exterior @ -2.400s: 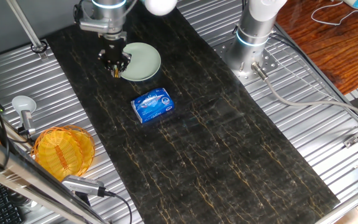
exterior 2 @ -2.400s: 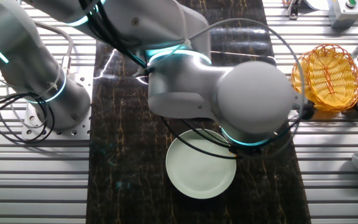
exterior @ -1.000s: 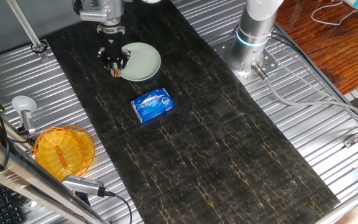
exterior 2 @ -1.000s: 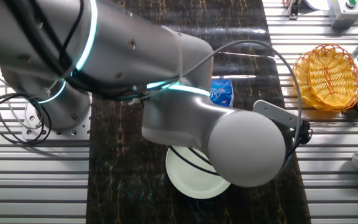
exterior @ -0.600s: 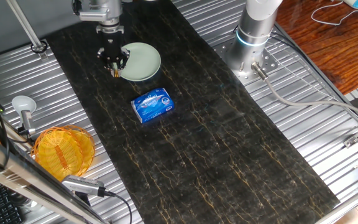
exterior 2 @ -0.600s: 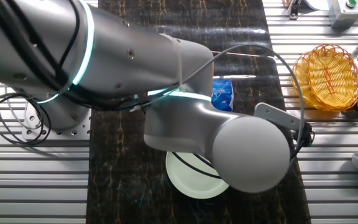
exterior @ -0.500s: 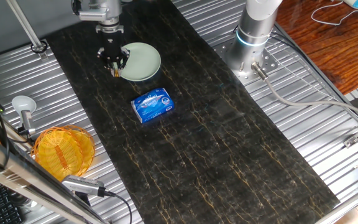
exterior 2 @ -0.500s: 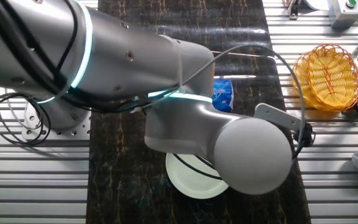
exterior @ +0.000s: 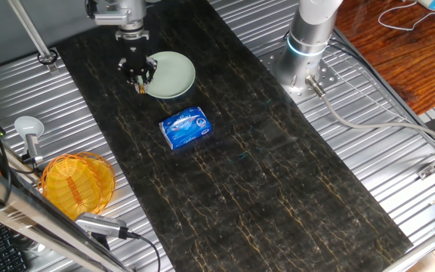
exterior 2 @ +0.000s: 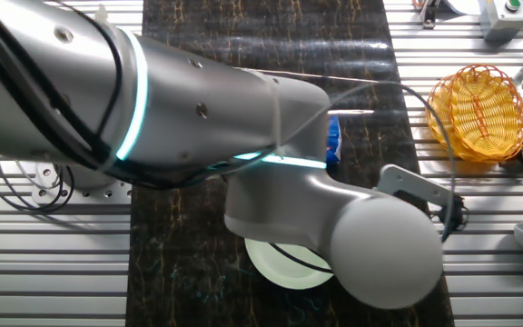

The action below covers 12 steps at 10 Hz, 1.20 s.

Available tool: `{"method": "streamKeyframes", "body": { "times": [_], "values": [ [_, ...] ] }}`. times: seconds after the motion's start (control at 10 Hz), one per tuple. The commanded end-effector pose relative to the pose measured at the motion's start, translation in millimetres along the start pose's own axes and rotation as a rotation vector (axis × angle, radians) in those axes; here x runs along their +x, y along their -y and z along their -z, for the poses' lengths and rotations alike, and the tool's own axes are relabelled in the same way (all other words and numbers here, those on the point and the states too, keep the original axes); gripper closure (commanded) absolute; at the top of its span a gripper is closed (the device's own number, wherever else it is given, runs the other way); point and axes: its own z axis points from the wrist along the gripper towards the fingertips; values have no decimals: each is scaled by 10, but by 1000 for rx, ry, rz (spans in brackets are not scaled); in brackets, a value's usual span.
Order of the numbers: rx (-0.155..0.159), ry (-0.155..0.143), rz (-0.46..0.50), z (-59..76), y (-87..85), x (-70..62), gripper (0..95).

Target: Use a clamp

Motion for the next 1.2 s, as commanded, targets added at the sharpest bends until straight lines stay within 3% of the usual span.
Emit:
{"method": "streamKeyframes", "body": {
  "times": [0.1, 0.5, 1.2],
  "values": [
    [0, -5, 1, 13, -18, 12, 950],
    [-7, -12, 16, 99, 35, 13, 950],
    [-18, -3, 20, 43, 83, 23, 950]
  ]
}}
